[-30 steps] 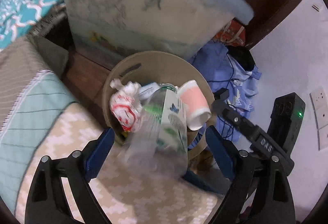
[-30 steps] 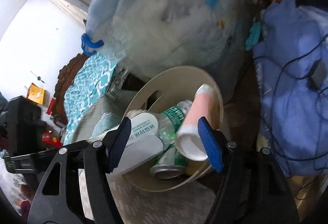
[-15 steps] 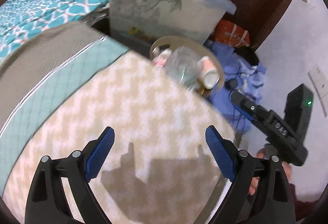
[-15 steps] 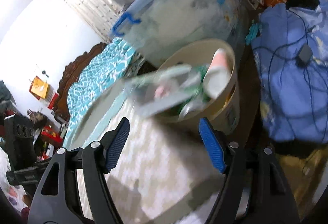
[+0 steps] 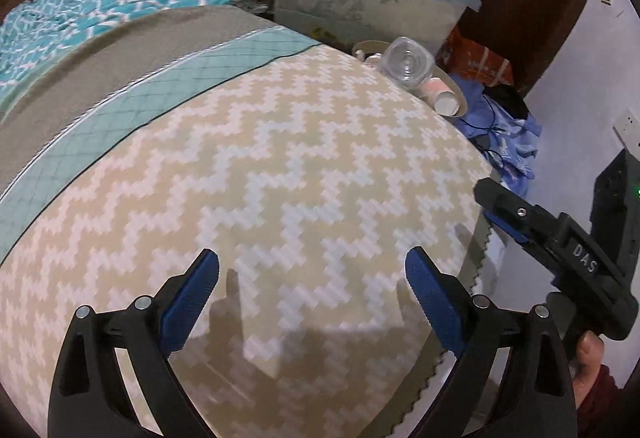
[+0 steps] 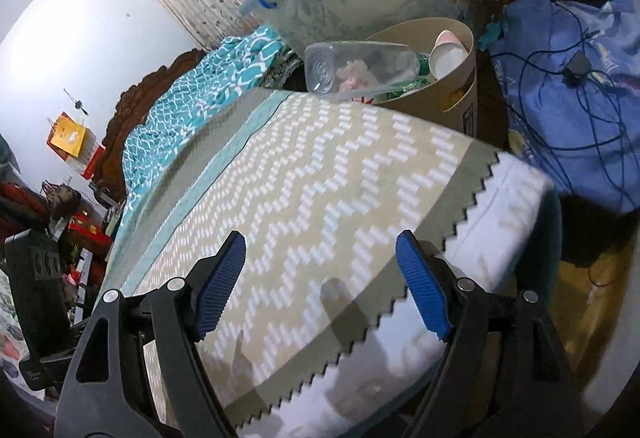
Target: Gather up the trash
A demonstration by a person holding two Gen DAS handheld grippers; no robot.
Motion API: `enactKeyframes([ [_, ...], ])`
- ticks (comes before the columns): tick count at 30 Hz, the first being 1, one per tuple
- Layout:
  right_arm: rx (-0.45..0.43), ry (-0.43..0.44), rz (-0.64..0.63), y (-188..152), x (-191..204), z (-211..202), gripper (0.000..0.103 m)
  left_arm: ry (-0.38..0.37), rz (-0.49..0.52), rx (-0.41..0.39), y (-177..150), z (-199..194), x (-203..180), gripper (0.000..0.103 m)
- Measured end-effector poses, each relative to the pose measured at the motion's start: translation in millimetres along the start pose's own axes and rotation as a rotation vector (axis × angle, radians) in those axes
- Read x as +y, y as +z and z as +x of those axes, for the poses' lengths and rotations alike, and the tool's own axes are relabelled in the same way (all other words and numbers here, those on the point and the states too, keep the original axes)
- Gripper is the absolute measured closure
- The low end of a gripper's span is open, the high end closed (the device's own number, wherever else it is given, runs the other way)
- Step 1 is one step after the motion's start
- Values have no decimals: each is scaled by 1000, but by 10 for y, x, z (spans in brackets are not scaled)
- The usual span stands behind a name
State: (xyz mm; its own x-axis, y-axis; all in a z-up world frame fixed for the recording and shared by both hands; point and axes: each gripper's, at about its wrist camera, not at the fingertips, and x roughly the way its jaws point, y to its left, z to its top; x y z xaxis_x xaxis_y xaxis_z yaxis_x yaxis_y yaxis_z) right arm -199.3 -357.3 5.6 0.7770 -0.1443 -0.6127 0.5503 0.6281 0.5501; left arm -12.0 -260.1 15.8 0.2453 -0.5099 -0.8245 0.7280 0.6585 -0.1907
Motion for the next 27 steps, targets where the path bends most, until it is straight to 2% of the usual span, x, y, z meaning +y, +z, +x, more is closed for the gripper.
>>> enactKeyframes([
  [12, 23, -12, -59, -248, 353, -99, 22, 149, 39, -87, -225, -378, 87, 9],
  [20, -24, -23, -56, -232, 444, -229, 16, 180, 61, -122, -235, -534, 80, 9],
  [27, -56, -34, -61, -210, 512, -310, 11, 177, 30, -147, -233, -643, 145, 9],
])
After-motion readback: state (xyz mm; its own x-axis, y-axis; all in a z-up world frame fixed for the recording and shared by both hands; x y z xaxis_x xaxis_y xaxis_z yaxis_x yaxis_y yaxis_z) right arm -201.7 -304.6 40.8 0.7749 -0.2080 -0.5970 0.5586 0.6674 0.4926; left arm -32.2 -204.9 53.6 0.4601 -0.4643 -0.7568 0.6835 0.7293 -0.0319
